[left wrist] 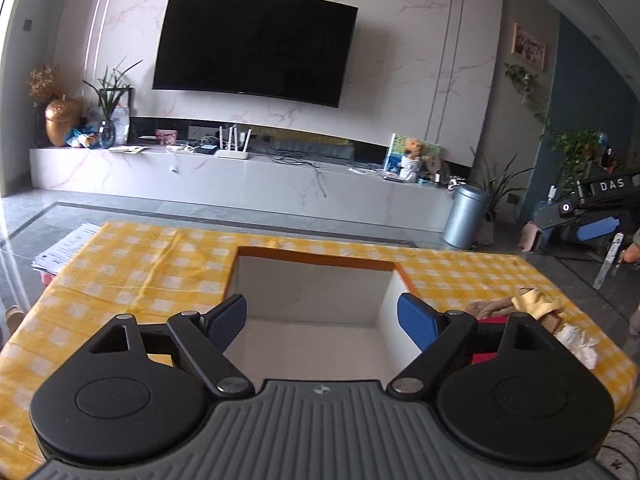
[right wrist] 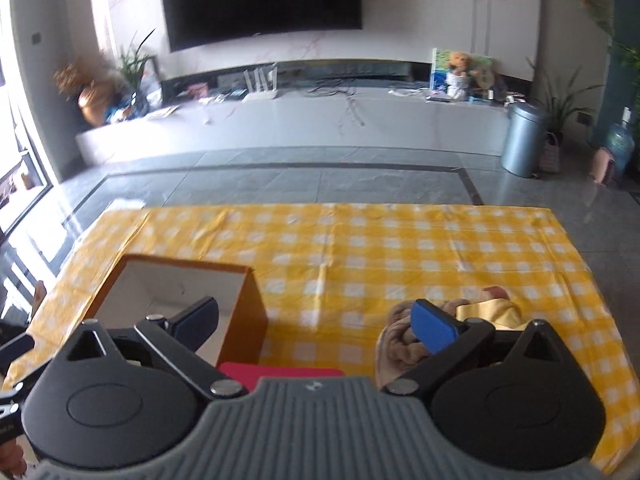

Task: Organize soft objects
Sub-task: 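Move the right gripper to the pink-and-white knitted hat and grasp it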

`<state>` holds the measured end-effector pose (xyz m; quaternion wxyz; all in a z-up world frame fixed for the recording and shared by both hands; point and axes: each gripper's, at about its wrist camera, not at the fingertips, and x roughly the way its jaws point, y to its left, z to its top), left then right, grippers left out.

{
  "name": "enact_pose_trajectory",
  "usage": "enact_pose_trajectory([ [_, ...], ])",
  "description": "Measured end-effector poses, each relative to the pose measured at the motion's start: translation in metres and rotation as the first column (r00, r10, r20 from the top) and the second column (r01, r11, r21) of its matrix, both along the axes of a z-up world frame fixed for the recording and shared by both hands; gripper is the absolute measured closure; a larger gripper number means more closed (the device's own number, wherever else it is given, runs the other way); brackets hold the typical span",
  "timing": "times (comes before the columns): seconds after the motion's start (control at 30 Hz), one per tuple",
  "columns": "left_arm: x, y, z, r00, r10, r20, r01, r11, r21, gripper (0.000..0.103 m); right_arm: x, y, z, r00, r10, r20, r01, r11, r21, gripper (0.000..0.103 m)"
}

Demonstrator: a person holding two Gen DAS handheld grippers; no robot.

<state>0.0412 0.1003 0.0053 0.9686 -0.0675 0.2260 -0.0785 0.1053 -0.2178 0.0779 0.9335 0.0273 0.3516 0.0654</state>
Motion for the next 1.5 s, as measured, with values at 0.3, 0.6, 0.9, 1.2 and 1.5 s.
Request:
enact_pose_trajectory([
  [0.3, -0.006, -0.041, 0.014, 0.999, -0.020, -0.034, 0.023, 0.998, 0.063, 0.000, -0.052, -0.080, -0.005, 0.964, -0.221, 0.150, 0.221, 0.975, 0.017, 0.002],
  [0.6, -0.003, -0.116, 0.027, 0.975, -0.214, -0.056, 0.220, 0.969, 0.110, 0.000, -0.052, -0.172, -0.072, 0.857, -0.515, 0.023, 0.515, 0.857, -0.019, 0.002],
  [0.9, 0.031, -0.185, 0.020, 0.961, -0.222, -0.161, 0.244, 0.962, 0.126, 0.000, -0.038, -0.225, -0.134, 0.832, -0.536, -0.145, 0.549, 0.832, 0.073, 0.002],
  [1.2, 0.064, -0.222, -0.010, 0.928, -0.234, -0.289, 0.302, 0.927, 0.220, 0.000, -0.019, -0.232, -0.163, 0.878, -0.370, -0.304, 0.449, 0.857, 0.254, 0.003],
  [1.5, 0.064, -0.256, -0.013, 0.907, -0.279, -0.317, 0.366, 0.894, 0.258, 0.000, -0.038, -0.196, -0.147, 0.934, -0.273, -0.232, 0.303, 0.947, 0.105, 0.003],
])
